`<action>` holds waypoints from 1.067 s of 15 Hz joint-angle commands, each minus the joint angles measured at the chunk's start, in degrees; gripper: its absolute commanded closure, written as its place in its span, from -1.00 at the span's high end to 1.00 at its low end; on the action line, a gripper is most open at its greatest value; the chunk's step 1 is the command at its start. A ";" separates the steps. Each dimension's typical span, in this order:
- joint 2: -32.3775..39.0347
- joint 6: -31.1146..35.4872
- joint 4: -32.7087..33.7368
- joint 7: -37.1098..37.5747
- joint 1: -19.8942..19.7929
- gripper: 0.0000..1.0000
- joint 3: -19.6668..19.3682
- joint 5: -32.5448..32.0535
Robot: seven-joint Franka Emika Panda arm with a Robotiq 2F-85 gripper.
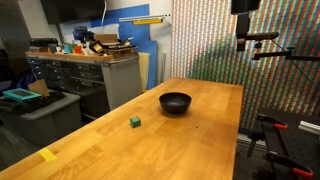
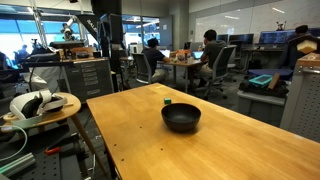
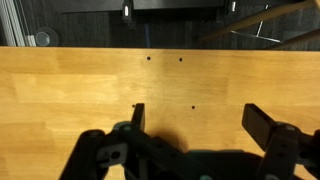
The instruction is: Put the green block in the bowl
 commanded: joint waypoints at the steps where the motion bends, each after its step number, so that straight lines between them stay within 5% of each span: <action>1: 0.02 -0.09 0.08 -0.29 -0.67 1.00 0.62 0.34; 7: 0.02 -0.09 0.08 -0.29 -0.67 1.00 0.62 0.34; 16: 4.43 8.43 2.90 2.92 -0.30 1.00 3.55 -0.46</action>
